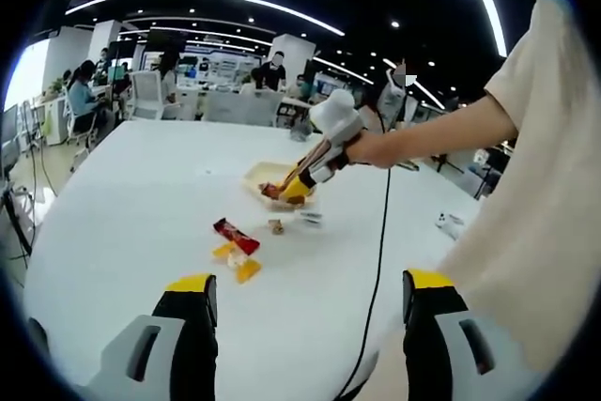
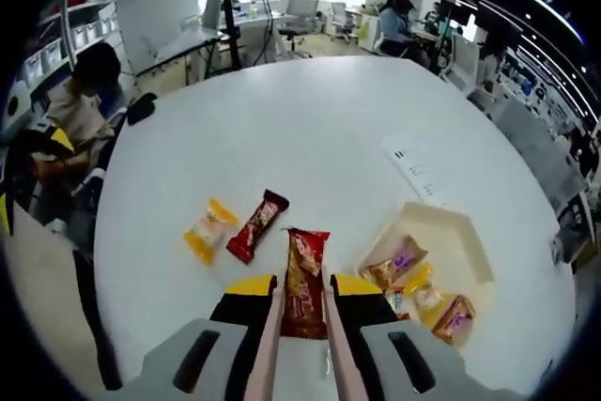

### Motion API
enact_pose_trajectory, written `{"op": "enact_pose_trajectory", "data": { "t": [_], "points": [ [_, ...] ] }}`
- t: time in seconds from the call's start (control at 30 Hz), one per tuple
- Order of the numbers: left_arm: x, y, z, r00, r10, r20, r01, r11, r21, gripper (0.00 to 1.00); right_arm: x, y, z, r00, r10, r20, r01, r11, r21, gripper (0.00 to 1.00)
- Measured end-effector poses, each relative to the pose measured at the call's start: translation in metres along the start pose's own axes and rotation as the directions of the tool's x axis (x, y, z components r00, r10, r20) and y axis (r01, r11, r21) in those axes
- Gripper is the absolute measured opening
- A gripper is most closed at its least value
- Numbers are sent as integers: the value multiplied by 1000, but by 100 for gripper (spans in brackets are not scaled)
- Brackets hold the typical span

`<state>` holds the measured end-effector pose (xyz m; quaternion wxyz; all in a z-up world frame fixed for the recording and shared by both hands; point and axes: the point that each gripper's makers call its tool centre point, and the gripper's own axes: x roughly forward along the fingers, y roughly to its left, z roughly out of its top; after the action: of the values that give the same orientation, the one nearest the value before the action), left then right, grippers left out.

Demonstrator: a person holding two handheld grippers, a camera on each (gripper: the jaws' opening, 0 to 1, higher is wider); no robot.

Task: Place the target food into the container with the food tongs after gripping and lifting it, then release it inside without dropping or visibly crushing the food.

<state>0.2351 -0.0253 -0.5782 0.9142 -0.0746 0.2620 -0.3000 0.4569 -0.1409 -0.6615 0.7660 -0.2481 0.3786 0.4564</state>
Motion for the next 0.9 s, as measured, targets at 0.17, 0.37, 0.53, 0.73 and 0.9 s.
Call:
{"op": "enact_pose_trajectory", "data": {
  "t": [0.17,0.37,0.53,0.73,0.9],
  "points": [
    [0,-1,1,1000,0,1,0,1000,4,81,-6,-6,3,1000,-14,7,14,1000,-4,21],
    [0,-3,1,1000,-2,0,2,1000,6,81,-13,-15,7,999,-31,17,31,999,-7,22],
    [1,-4,3,1000,-4,1,4,1000,12,81,-19,-24,10,998,-50,24,50,999,-8,22],
    [3,-7,4,1000,-11,1,11,1000,15,81,-23,-34,9,998,-60,26,60,998,3,21],
    [4,-7,5,1000,-12,1,12,1000,18,81,-27,-44,8,997,-73,27,72,997,10,21]
  ]
}}
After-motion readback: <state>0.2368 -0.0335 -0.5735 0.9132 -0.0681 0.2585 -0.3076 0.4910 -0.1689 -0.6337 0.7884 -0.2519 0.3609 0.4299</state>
